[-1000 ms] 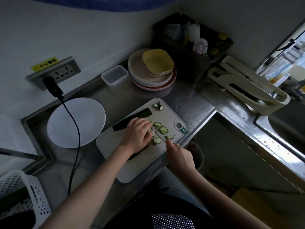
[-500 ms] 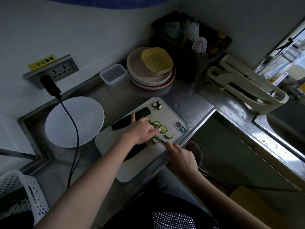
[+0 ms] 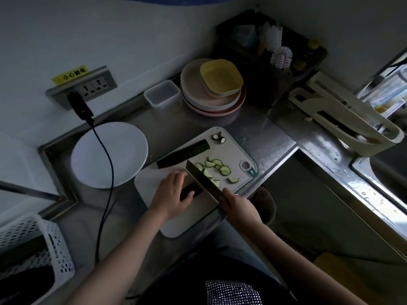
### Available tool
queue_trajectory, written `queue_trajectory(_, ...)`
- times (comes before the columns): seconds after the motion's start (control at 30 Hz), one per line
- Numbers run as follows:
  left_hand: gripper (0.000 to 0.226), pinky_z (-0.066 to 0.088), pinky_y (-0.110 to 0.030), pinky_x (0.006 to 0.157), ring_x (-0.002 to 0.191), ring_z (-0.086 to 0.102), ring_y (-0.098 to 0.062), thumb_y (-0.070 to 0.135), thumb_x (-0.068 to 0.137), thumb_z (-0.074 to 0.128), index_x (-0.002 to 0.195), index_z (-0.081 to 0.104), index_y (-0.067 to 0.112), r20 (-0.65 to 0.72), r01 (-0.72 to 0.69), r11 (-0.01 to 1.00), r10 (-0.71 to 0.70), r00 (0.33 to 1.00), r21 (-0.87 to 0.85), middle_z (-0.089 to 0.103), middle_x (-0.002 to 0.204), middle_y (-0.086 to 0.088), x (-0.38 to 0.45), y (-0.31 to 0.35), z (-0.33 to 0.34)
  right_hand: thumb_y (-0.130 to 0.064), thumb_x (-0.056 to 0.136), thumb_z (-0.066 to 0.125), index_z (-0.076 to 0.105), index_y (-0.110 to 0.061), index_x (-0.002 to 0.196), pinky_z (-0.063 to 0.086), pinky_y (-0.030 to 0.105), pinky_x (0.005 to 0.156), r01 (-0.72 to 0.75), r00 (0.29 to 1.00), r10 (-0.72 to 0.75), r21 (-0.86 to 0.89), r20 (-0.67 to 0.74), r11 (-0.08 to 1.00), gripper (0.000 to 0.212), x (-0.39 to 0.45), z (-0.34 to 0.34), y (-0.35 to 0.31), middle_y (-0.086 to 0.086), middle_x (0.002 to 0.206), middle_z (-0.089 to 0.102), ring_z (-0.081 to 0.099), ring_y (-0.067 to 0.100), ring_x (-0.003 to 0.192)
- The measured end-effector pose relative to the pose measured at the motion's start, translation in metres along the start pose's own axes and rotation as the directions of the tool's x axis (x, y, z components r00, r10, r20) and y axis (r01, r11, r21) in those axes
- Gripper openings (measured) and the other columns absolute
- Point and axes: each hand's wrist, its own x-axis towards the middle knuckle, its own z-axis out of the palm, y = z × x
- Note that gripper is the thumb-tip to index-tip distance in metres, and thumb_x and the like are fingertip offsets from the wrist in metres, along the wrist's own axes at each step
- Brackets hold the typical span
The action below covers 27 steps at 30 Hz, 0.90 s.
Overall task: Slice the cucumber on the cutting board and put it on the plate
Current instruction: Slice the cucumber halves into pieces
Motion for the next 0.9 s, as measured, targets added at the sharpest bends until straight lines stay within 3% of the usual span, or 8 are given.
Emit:
queue_trajectory(0.1, 0.051, 0.049, -0.036, 0.076, 0.093, 0.058, -0.027, 0.045, 0.08, 0.043, 0.116, 0.05, 0.009, 0.086, -0.056, 0.988, 0.044, 0.995, 0.142, 0.058, 0.105, -0.009, -0.01, -0.003, 0.01, -0.031, 0.099, 0.04, 0.047, -0.019, 0.107, 0.055, 0.045, 0.062, -0.008, 1.0, 0.006, -0.061, -0.029, 0.998, 0.017, 0.005, -0.008, 0.013, 0.006, 0.088, 0.063, 0.064, 0.028, 0.075)
queue_trajectory(0.23, 0.036, 0.05, -0.033, 0.068, 0.085, 0.057, -0.024, 0.036, 0.08, 0.044, 0.108, 0.046, 0.014, 0.051, -0.137, 0.979, 0.131, 0.99, 0.153, 0.057, 0.096, -0.006, -0.01, -0.004, 0.012, -0.031, 0.1, 0.04, 0.045, -0.019, 0.1, 0.054, 0.043, 0.059, -0.089, 0.991, 0.081, -0.076, -0.109, 0.993, 0.014, 0.008, -0.021, 0.029, 0.001, 0.081, 0.059, 0.063, 0.026, 0.07)
queue_trajectory(0.4, 0.026, 0.043, -0.036, 0.074, 0.09, 0.046, -0.024, 0.026, 0.082, 0.046, 0.104, 0.046, 0.012, -0.055, -0.276, 0.932, 0.296, 0.953, 0.234, 0.048, 0.102, -0.007, -0.015, -0.005, 0.021, -0.031, 0.098, 0.04, 0.047, -0.018, 0.1, 0.052, 0.043, 0.054, -0.012, 0.991, 0.007, -0.039, -0.132, 0.999, 0.015, -0.002, -0.016, 0.008, 0.003, 0.076, 0.06, 0.062, 0.026, 0.063)
queue_trajectory(0.53, 0.026, 0.037, -0.036, 0.08, 0.092, 0.043, -0.028, 0.017, 0.08, 0.041, 0.104, 0.046, 0.008, -0.096, -0.367, 0.892, 0.403, 0.91, 0.263, 0.042, 0.102, -0.01, -0.013, -0.002, 0.026, -0.032, 0.1, 0.038, 0.047, -0.016, 0.106, 0.041, 0.034, 0.051, 0.082, 0.992, -0.093, -0.13, -0.084, 0.988, 0.019, -0.016, 0.0, -0.019, 0.005, 0.088, 0.062, 0.063, 0.032, 0.071)
queue_trajectory(0.63, 0.029, 0.037, -0.036, 0.079, 0.09, 0.042, -0.029, 0.015, 0.077, 0.039, 0.104, 0.045, 0.004, -0.068, -0.392, 0.876, 0.425, 0.902, 0.281, 0.05, 0.097, -0.015, -0.01, 0.0, 0.025, -0.028, 0.1, 0.038, 0.042, -0.018, 0.115, 0.038, 0.033, 0.055, 0.095, 0.995, -0.1, -0.215, -0.014, 0.972, 0.019, -0.021, 0.009, -0.029, 0.005, 0.1, 0.06, 0.064, 0.034, 0.08)
queue_trajectory(0.8, 0.032, 0.053, -0.036, 0.076, 0.096, 0.043, -0.028, 0.019, 0.079, 0.037, 0.108, 0.043, 0.006, -0.029, -0.378, 0.885, 0.4, 0.916, 0.271, 0.04, 0.104, -0.011, -0.013, 0.0, 0.023, -0.017, 0.091, 0.051, 0.033, -0.017, 0.12, 0.034, 0.033, 0.049, 0.124, 0.99, -0.137, -0.309, -0.02, 0.943, 0.034, -0.028, 0.015, -0.033, 0.009, 0.102, 0.06, 0.065, 0.033, 0.073)
queue_trajectory(0.9, 0.036, 0.054, -0.038, 0.077, 0.1, 0.042, -0.029, 0.019, 0.081, 0.037, 0.113, 0.043, 0.005, -0.024, -0.354, 0.903, 0.37, 0.929, 0.242, 0.04, 0.109, -0.013, -0.015, 0.001, 0.024, -0.015, 0.069, 0.076, 0.041, -0.016, 0.107, 0.025, 0.026, 0.038, 0.127, 0.986, -0.155, -0.352, -0.052, 0.927, 0.052, -0.028, 0.017, -0.034, 0.007, 0.08, 0.063, 0.06, 0.028, 0.047)
